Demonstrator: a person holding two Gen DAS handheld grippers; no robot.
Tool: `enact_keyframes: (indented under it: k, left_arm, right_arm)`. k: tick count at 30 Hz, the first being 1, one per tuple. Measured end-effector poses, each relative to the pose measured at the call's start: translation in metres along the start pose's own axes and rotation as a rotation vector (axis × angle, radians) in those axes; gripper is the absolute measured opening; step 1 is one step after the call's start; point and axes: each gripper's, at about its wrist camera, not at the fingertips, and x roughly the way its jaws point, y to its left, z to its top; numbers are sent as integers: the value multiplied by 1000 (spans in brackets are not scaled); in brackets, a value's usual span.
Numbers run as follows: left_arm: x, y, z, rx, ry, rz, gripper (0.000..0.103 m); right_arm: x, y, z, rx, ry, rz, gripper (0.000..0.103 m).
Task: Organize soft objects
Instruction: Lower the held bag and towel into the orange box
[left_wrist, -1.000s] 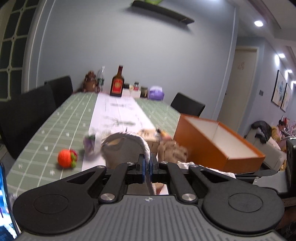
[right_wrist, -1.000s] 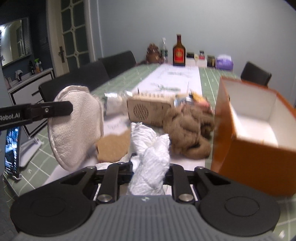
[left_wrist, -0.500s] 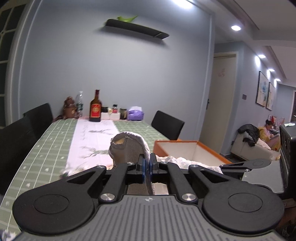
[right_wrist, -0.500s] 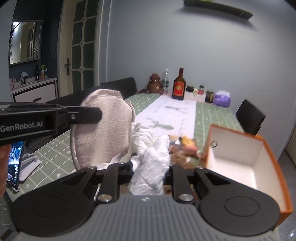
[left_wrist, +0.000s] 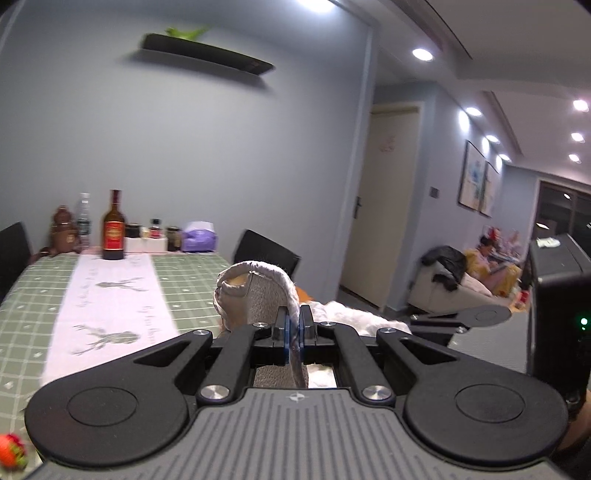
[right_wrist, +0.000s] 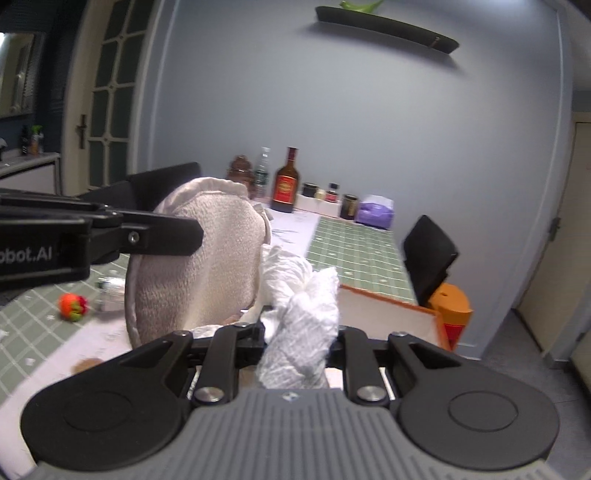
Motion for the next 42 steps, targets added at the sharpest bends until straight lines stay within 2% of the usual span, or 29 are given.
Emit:
enact_keyframes:
  k: [9,16,20,26,36,40,42]
  left_arm:
    - [74,-16,-6,0,120,-29,5]
    - [121,-11,-17,-26,231,9,5]
    - [139,-10,-27,5,294,46,4]
    - [162,-5,-38,16,384,88,5]
    - [179,2,-53,12,487,76,5]
    - [181,7,-57,-5,500,68,6]
    - [180,10,-56,-14,496,62,9]
  right_arm:
    - [40,-51,-6,-25,89,-66,17]
    - [80,-67,-13,-94,162,-72,17]
    - [105,-73,-20,-120,221,-54,18]
    - [138,-82,-27,-82,310,-10,18]
    - [169,-79,-46,-98,480,31,21]
    - [174,-76,-49,-116,511,38,26]
    - [173,-74,-48,-132,506,33,32]
